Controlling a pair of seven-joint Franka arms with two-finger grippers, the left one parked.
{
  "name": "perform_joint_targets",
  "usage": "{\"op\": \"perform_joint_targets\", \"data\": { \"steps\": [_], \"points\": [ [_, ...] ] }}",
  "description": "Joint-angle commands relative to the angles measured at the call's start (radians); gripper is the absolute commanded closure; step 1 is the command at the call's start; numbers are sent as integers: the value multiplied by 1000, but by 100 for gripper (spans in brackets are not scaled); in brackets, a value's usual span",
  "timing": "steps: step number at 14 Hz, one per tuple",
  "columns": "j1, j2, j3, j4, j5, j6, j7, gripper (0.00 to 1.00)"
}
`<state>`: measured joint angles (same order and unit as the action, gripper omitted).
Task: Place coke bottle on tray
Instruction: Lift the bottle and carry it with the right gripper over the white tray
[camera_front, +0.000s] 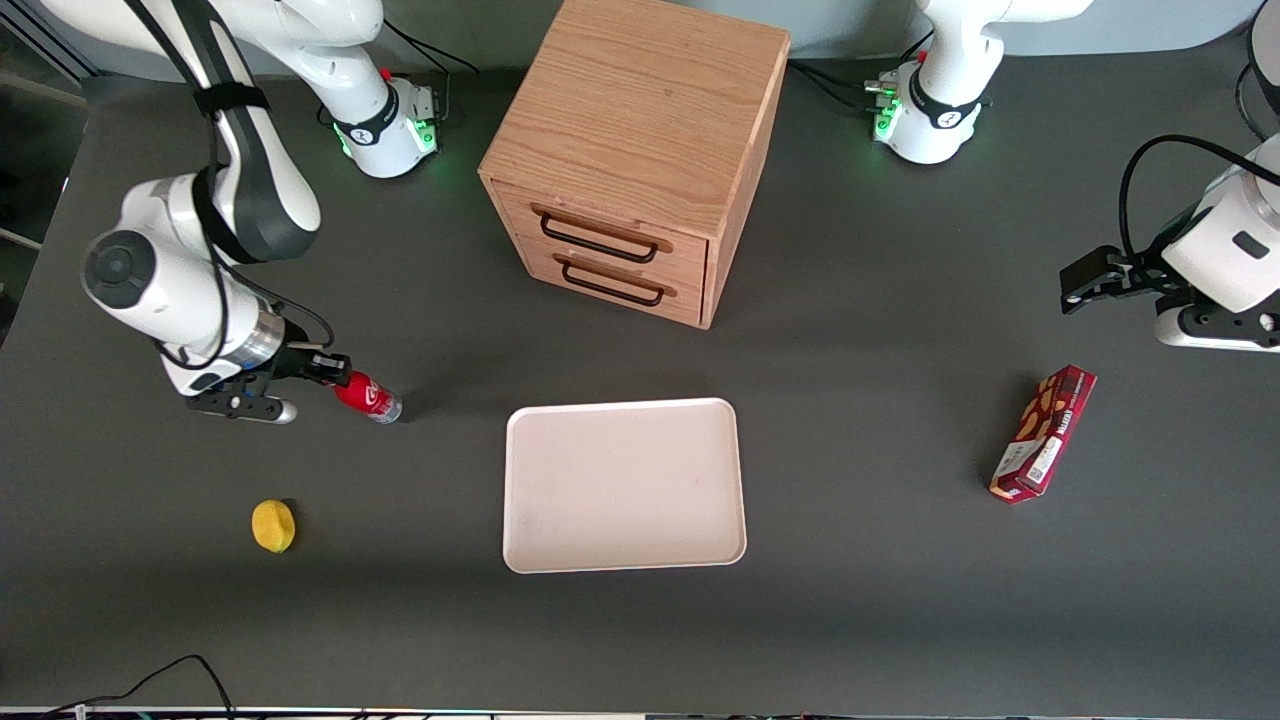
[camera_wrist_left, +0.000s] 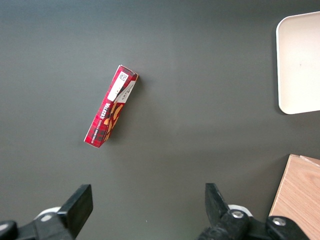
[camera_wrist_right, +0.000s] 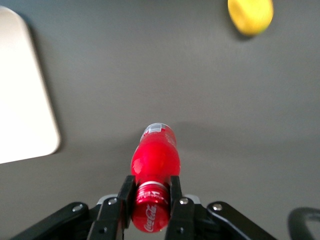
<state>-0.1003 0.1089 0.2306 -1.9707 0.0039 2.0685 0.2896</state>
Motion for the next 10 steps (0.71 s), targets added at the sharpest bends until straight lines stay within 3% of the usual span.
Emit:
{"op": "perform_joint_targets", "data": {
  "steps": [1, 6, 10],
  "points": [
    [4, -12, 35, 255, 8, -200, -17, 100],
    [92, 49, 58, 502, -51, -257, -12, 100],
    [215, 228, 44, 706, -55, -258, 113, 100]
  ]
}}
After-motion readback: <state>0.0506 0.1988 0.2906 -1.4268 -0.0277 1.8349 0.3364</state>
